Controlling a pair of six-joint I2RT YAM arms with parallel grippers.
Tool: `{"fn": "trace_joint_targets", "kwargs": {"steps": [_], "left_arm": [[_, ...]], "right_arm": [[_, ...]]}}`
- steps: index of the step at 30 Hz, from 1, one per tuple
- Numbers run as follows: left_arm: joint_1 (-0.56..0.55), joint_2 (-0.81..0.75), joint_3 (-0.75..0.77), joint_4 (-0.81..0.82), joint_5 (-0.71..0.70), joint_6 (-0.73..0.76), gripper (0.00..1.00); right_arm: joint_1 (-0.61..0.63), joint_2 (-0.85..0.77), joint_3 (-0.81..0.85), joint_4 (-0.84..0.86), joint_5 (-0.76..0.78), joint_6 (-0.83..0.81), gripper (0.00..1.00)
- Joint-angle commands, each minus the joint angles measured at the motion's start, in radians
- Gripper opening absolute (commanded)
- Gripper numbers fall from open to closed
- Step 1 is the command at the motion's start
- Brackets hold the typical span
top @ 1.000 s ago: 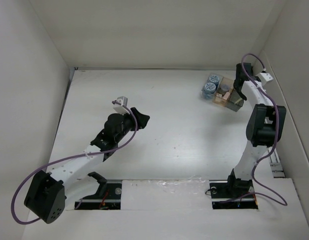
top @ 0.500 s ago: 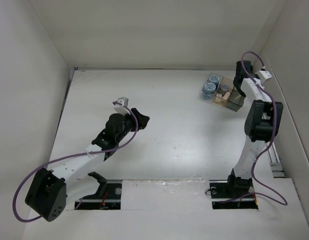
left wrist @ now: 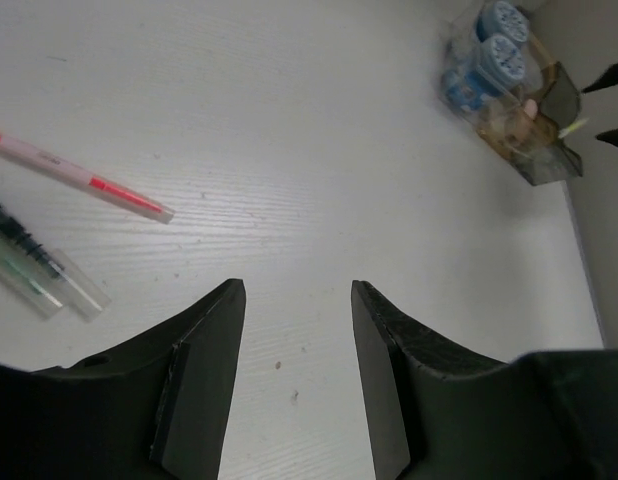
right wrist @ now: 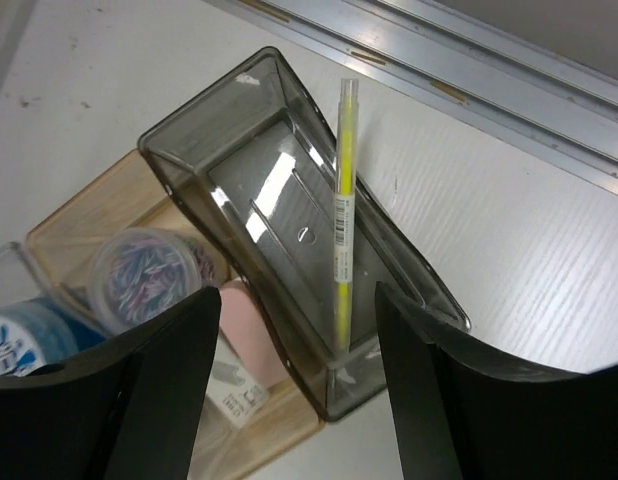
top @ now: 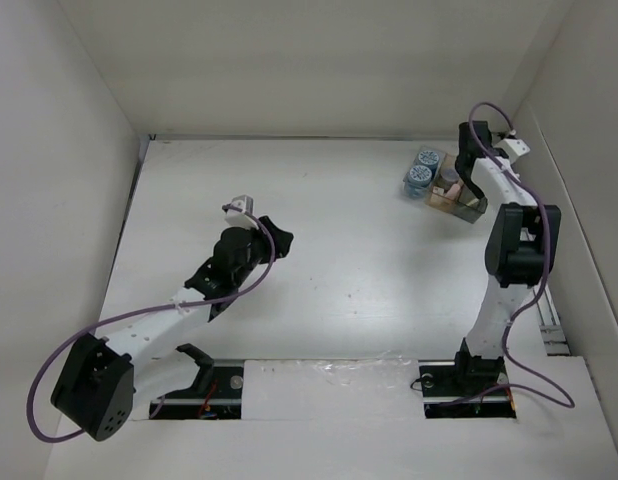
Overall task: Sort the stationery into containers
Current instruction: Place the stationery in the storage box, then pick up the stationery from the center of the board.
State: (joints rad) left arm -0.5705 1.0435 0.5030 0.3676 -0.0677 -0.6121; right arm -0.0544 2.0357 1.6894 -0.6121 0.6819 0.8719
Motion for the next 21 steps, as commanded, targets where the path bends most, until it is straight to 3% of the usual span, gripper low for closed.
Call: {"fn": "trace_joint_targets", "kwargs": {"steps": [1,6,8,10,12,15,18,21], "left_arm": [[-0.003,0.007,0.025,-0.038,-0.102,-0.024,0.43],[-0.003,0.036,0.048,-0.185,-0.349,-0.113,0.37],[-0.003,0.052,0.058,-0.212,-0.394,-0.158,0.33],[0.006,0.091,0.071,-0.243,-0.394,-0.167,0.31],[0.015,0.127,0.101,-0.268,-0.403,-0.208,0.21],[0.047,0.208,0.126,-0.303,-0.412,-0.221,0.09],[0.047,0.294,0.158,-0.349,-0.455,-0.242,0.11],[0.047,0.366,0.216,-0.378,-0.469,-0.267,0.16]], "right_arm": [[0.002,-0.162,-0.039,0.061,-0.01,0.021,0.69],[0.014,-0.369,-0.192,0.165,-0.143,0.053,0.68],[0.048,-0.483,-0.296,0.238,-0.189,0.053,0.62],[0.112,-0.557,-0.374,0.296,-0.276,0.064,0.32],[0.151,-0.647,-0.485,0.377,-0.362,0.073,0.0],[0.243,-0.721,-0.591,0.443,-0.481,0.073,0.0],[0.333,-0.741,-0.625,0.448,-0.533,0.064,0.0],[0.414,-0.75,-0.649,0.437,-0.584,0.041,0.13]]}}
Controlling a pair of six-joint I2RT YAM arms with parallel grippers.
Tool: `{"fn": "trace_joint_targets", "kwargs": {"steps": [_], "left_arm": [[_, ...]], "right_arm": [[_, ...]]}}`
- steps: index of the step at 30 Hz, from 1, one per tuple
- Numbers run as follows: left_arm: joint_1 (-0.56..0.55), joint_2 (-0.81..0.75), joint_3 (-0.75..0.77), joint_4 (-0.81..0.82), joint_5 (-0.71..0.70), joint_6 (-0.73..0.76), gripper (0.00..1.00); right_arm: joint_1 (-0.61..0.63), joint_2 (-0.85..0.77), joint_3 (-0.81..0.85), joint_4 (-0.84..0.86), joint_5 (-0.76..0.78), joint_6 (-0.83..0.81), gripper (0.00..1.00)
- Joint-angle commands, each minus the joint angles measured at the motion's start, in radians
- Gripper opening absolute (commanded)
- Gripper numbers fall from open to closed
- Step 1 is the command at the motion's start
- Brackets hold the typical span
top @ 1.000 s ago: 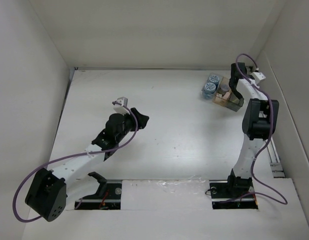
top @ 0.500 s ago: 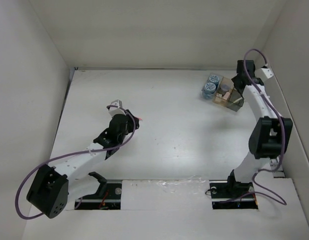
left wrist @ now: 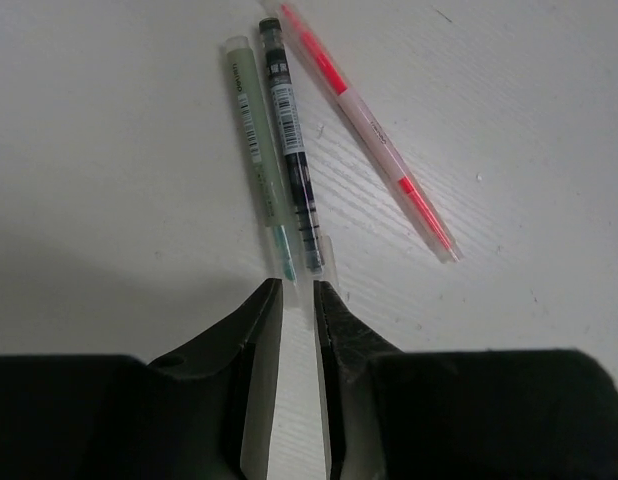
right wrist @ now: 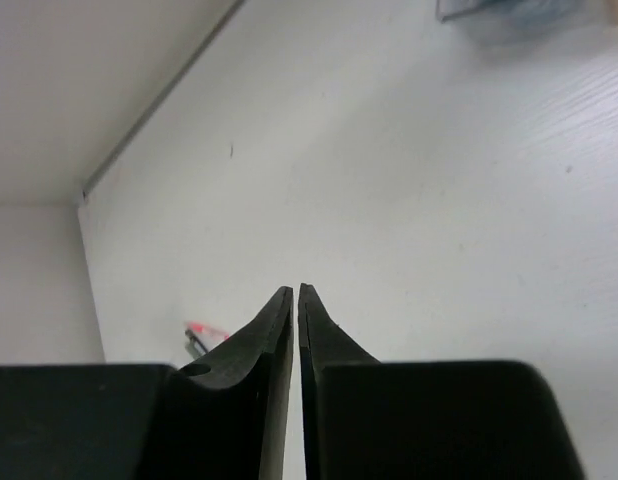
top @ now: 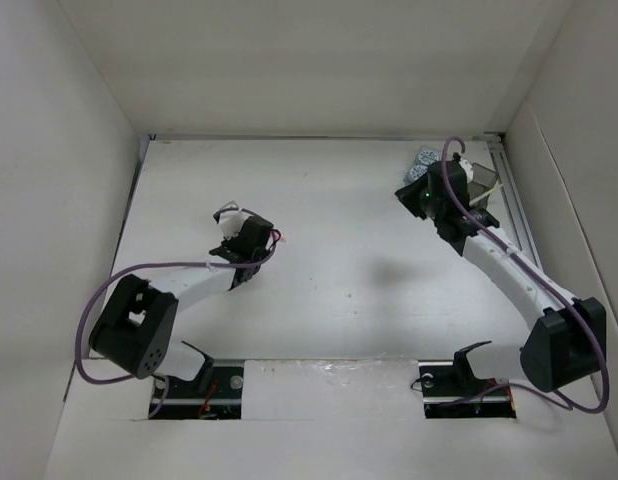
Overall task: Sort the stationery into containers
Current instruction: Pick up the stationery from the center of the board.
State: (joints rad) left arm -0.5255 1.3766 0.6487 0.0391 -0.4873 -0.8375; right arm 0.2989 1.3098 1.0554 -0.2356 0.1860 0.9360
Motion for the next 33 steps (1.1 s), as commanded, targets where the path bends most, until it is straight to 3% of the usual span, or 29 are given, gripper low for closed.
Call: {"fn": "trace_joint_targets", "kwargs": {"steps": [1,5,9,33], "left_arm": [[0.002,0.048,0.083,-0.059,-0.059,-0.041,0.16],[0.002,0.096,0.118,-0.081,-0.082,-0.054,0.16],[0.012,0.131,0.155,-0.102,-0.103,-0.063,0.17],[0.067,0.21,0.127,-0.053,0.007,-0.054,0.13]], "right_arm": [[0.08,-0.024,-0.015,0.061,-0.077,-0.023,0.13],[0.141,-0.024,-0.049,0.039,-0.068,-0.045,0.25],[0.166,-0.024,-0.072,0.05,-0.059,-0.045,0.29],[0.177,-0.024,-0.1,0.068,-0.059,-0.072,0.31]]}}
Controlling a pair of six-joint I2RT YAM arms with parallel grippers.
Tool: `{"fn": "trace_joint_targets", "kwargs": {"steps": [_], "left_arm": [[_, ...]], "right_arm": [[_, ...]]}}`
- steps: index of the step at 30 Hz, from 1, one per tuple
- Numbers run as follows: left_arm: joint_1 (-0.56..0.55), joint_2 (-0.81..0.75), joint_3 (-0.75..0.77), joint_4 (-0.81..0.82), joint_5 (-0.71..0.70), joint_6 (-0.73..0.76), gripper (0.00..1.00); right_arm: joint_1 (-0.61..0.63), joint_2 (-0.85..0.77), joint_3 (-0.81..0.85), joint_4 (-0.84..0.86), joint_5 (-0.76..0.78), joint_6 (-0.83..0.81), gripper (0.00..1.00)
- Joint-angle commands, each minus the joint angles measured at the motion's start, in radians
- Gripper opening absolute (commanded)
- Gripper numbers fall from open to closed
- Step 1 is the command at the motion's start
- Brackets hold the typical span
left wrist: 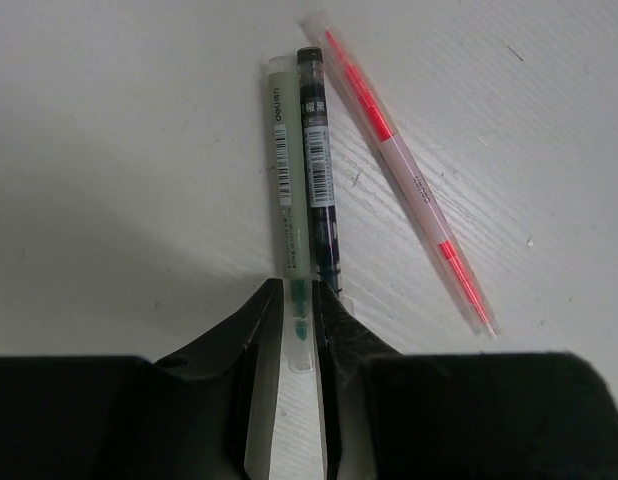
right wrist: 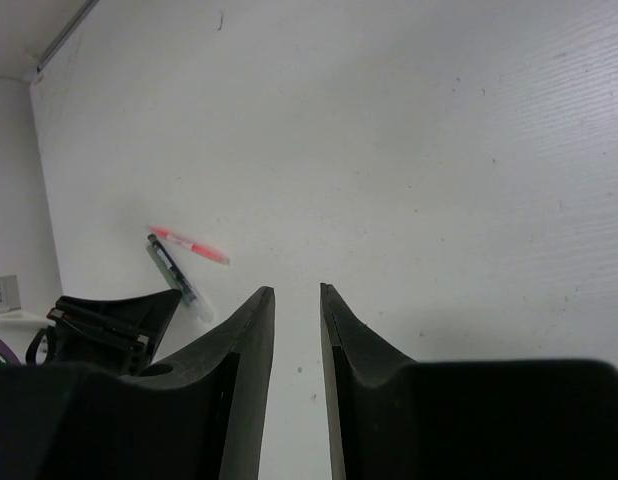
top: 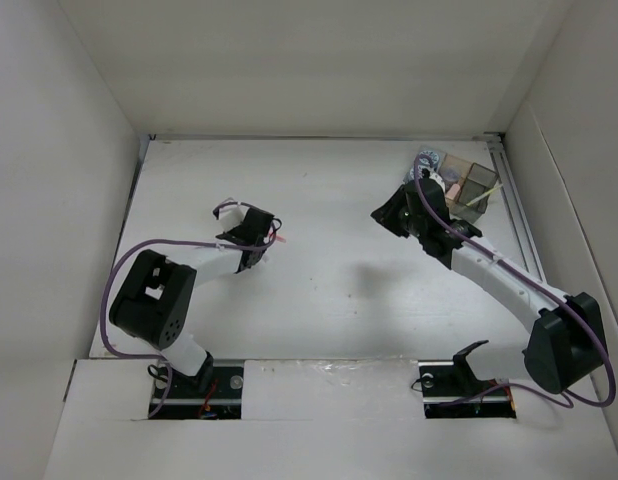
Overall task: Sort the stationery into containers
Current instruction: Pick up the stationery from the center of the board.
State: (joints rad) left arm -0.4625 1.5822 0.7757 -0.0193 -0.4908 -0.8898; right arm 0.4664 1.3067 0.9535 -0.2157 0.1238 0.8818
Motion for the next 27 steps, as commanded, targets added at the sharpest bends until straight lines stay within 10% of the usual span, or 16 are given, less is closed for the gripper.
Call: {"fn": "trace_joint_targets", "kwargs": {"steps": [1,14,19,27], "left_arm": [[0.004,0.004,-0.013,0.005,0.011,-0.001,0.13],[0.004,-0.027,-0.033,-0.022,0.029,-0.021,0.18],[0.004,-0.065,-0.065,-0.022,0.038,-0.043,0.0],[0.004,-0.295,-0.112,-0.062,0.029,-0.041,0.0]], "right_arm": [[0.009,-0.021,0.002,0.049,0.004,-0.018,0.31],[0.018,-0.012,0.021,0.016,-0.006,-0.018,0.38],[0.028,-0.035,0.03,0.016,-0.038,-0.018,0.4],[0.074,-0.006,0.05,0.055,-0.191,-0.018,0.52]]}}
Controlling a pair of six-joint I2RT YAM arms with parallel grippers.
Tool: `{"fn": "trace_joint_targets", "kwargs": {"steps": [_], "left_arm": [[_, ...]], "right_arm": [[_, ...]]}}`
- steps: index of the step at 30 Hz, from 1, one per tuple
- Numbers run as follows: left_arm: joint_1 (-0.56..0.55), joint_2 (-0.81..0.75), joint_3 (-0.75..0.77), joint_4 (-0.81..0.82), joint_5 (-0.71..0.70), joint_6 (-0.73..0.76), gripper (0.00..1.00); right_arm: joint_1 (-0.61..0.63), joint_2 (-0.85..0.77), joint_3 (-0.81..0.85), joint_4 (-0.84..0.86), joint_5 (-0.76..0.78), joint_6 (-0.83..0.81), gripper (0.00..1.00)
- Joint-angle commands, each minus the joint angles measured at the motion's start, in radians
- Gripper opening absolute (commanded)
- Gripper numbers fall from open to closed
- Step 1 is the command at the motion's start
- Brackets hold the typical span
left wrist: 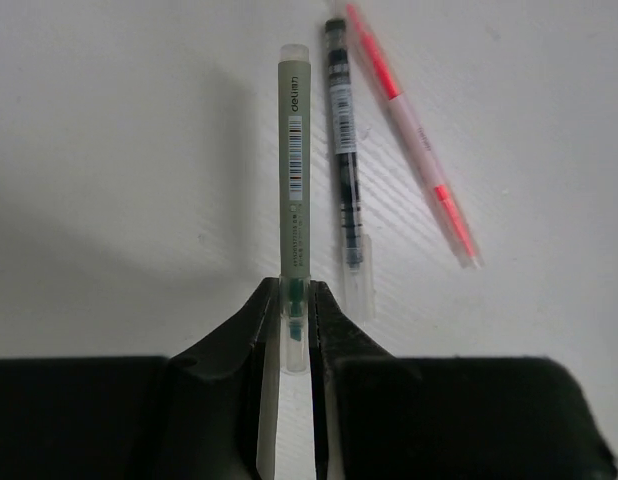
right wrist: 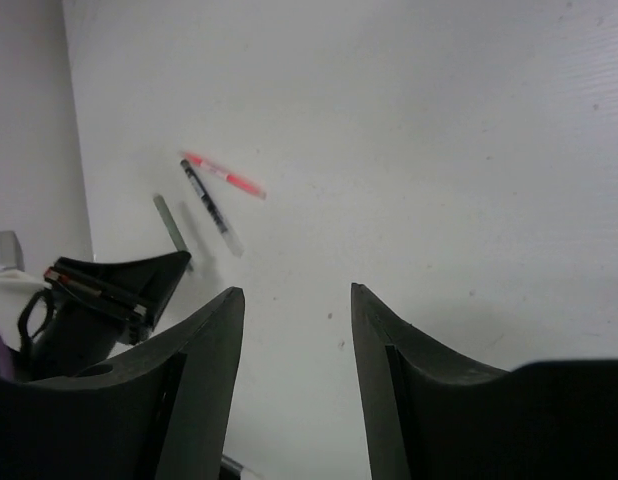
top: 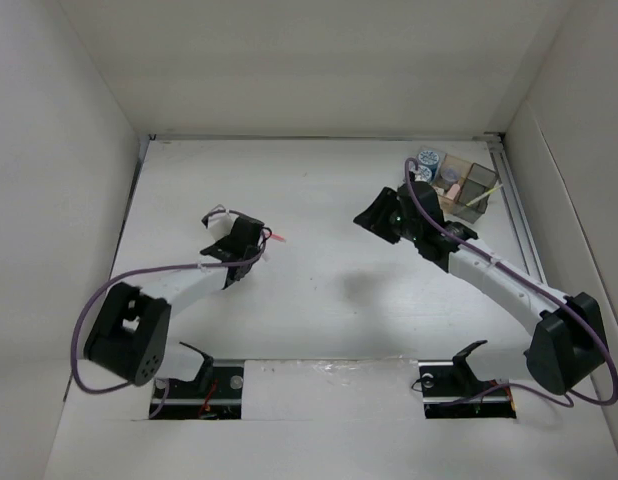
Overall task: Sort the stationery into containers
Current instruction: Pick up the stationery from the center of the board, then place the stationery in the storage box.
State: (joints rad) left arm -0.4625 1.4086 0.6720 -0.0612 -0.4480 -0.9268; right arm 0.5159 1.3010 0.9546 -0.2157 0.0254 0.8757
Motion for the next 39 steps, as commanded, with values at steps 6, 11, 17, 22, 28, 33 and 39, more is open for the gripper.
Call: {"fn": "trace_joint_targets", "kwargs": {"steps": [6,11,17,22,28,33,39], "left_arm": [[-0.044,-0.382,-0.054,0.043,0.057,0.075,0.0],[-0.044,-0.415,-0.1,0.251,0.336,0.19,0.0],[-0.044,-0.385,-0.201,0.625,0.681,0.237,0.0],[-0.044,-0.332,-0.201,0.721,0.83,0.273,0.0],[-0.044,-0.286,-0.21,0.834,0.927,0.252,0.0],[-0.044,-0.235,-0.219,0.914,0.977,0.23,0.0],[-0.044,-0.186,-0.219,0.972,1.0,0.217,0.05]], "right_arm": [[0.055,0.029,0.079,0.107,-0.227,0.009,0.58],[0.088,0.047,0.088,0.182,-0.305,0.031,0.64],[0.108,0.09,0.122,0.205,-0.315,0.031,0.72],[0.118,0.17,0.157,0.214,-0.315,0.022,0.72],[0.127,0.251,0.19,0.223,-0.335,0.012,0.69],[0.148,0.261,0.19,0.223,-0.314,0.012,0.51],[0.148,0.27,0.19,0.223,-0.283,0.034,0.1]]}}
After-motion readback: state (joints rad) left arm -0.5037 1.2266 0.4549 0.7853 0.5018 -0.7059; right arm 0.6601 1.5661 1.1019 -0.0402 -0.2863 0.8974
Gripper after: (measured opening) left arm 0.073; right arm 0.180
